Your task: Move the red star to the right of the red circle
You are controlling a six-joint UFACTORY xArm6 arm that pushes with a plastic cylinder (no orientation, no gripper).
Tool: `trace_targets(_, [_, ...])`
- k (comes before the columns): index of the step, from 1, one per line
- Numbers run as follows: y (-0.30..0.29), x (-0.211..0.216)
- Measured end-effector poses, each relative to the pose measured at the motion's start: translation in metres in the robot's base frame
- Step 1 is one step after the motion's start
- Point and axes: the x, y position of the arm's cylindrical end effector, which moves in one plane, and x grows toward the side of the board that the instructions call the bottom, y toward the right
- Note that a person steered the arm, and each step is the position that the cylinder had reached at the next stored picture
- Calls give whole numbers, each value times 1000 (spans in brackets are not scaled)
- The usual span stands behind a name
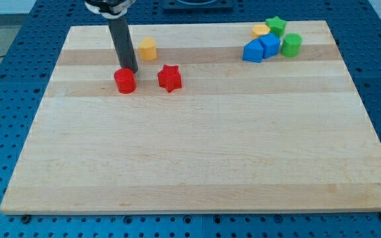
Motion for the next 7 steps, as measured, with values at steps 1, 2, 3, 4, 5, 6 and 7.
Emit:
trace_targets(1, [25,12])
trace_targets(2, [22,42])
trace_targets(3, [-44,46])
trace_targets(4, [-33,42])
trace_targets(5, [38,78])
trace_targets(6, [99,57])
trace_targets(7, [102,8])
